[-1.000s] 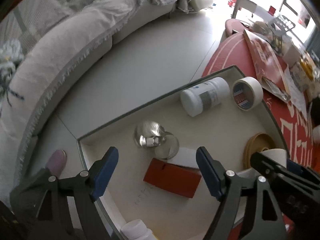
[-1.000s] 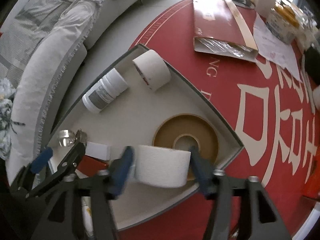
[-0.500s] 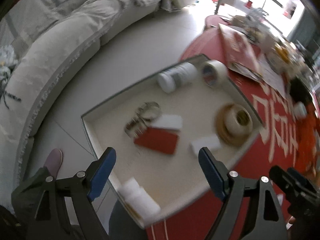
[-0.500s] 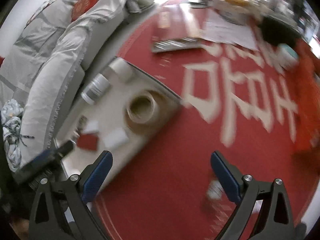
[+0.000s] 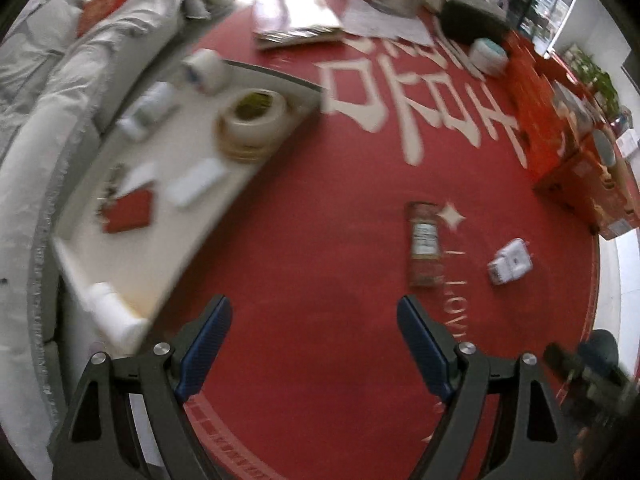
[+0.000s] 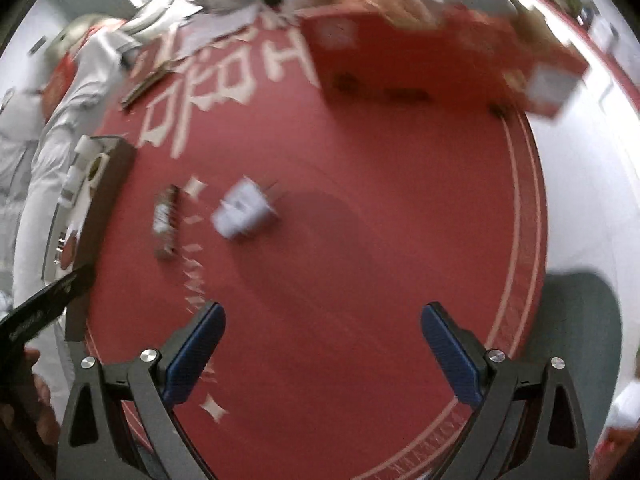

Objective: Organize rigid objects

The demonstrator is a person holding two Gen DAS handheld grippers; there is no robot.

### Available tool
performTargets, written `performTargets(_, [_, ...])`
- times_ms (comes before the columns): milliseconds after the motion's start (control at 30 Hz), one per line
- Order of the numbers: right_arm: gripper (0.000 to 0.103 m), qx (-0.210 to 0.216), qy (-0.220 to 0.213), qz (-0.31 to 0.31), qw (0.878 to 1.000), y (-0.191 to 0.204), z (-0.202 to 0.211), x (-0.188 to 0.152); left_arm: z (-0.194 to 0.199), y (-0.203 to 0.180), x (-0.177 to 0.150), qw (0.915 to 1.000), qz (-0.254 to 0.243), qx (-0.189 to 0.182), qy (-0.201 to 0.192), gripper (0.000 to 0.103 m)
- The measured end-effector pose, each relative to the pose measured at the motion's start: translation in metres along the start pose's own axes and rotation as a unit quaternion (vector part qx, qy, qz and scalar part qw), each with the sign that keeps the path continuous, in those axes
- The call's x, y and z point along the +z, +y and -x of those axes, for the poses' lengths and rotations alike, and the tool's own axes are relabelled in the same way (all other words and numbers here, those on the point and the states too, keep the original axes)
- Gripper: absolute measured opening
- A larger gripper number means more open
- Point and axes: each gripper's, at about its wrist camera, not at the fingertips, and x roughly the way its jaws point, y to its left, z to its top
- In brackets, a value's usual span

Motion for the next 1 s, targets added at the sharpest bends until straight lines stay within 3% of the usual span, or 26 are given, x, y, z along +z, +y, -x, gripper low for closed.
performTargets(100, [0.099,0.007,0.01,-0.014,1.0,-0.015,-0.003,-0.01,-0.018,-0.022,0.01,0.9999,0.005,-0.002,0.01,0.087])
performTargets(267, [0.099,0.007,0.011,0.001,1.0,-0.02,0.001,-0.013,-0.046,-0.046,0.025,0.9994,-0.009,0.031,0.012,0.087])
performTargets(433, [0.099,0.006,0.011,0.019,1.0,-0.02,0.002,-0.013,-0.055,-0.052,0.035,0.999,-0.019,0.041,-0.002,0.1])
performTargets(500, [0.099,0.008,0.011,0.023,1.0,-0.014,-0.002,-0.01,-0.063,-0.055,0.036,0.9986,-0.03,0.043,0.007,0.101])
performTargets(633, [0.099,0.008,0.008,0.044,0.999,-0.001,-0.006,-0.002,-0.067,-0.05,0.033,0.9994,-0.018,0.03,0.002,0.103])
performTargets(767, [0.099,-0.001,-0.001,0.069,0.998,0.01,-0.008,0.003,-0.072,-0.037,0.037,0.9994,0.023,0.001,0.027,0.103])
performTargets(800, [0.099,-0.004,-0.005,0.076,0.997,0.012,-0.008,0.006,-0.072,-0.037,0.038,0.9995,0.013,0.002,0.027,0.103])
performTargets(867, [0.099,-0.014,-0.011,0.096,0.995,0.019,-0.009,0.01,-0.069,-0.039,0.037,0.9997,-0.01,-0.008,0.021,0.096])
performTargets(933, [0.099,-0.025,-0.02,0.122,0.992,0.028,-0.009,0.016,-0.062,-0.041,0.036,0.9995,-0.027,-0.015,0.011,0.08])
performTargets(967, [0.099,-0.033,-0.025,0.137,0.99,0.033,-0.011,0.019,-0.056,-0.043,0.035,0.9991,-0.039,-0.017,0.005,0.057])
performTargets(1000, [0.099,-0.04,-0.031,0.153,0.987,0.04,-0.012,0.022,-0.053,-0.044,0.035,0.9987,-0.046,-0.019,0.005,0.024])
